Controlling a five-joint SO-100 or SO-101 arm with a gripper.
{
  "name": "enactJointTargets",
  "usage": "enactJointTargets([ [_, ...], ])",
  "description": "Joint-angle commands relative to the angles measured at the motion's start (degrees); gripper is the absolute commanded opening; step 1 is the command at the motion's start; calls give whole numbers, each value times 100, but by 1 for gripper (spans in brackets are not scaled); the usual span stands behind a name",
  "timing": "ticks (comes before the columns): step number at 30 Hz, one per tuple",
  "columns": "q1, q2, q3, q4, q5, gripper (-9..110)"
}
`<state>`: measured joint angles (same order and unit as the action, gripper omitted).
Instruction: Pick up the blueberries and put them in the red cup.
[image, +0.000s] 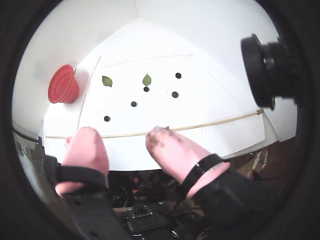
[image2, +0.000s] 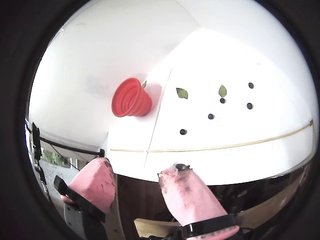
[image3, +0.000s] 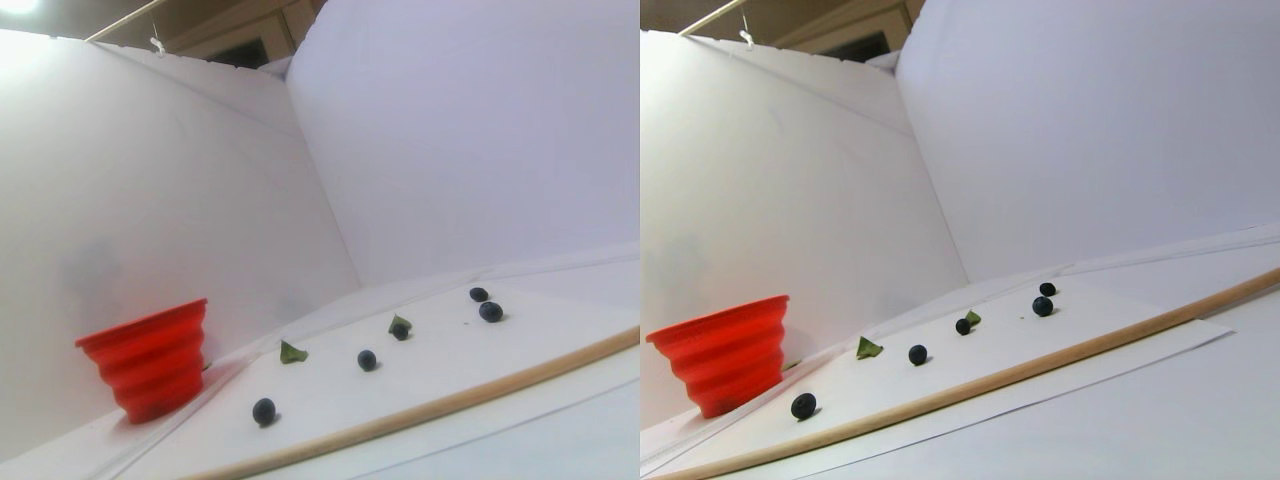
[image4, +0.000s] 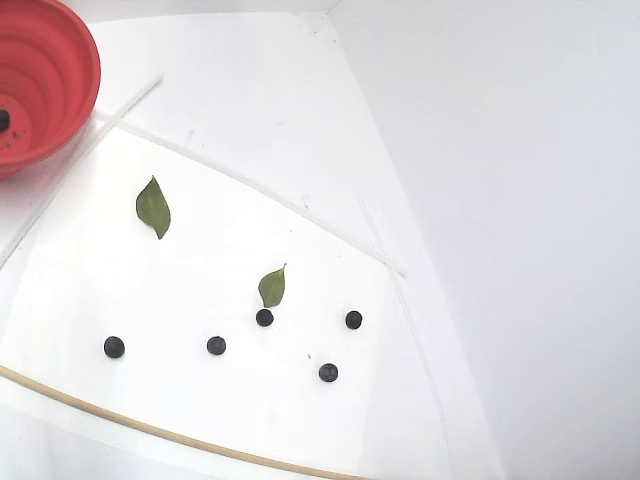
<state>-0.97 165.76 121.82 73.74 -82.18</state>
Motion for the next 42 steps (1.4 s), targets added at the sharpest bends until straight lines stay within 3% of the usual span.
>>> enactJointTargets([
  [1,-9,-193,-9,-290,-281,18],
  [42,1301,-1169,1090,-2101,-2206,19],
])
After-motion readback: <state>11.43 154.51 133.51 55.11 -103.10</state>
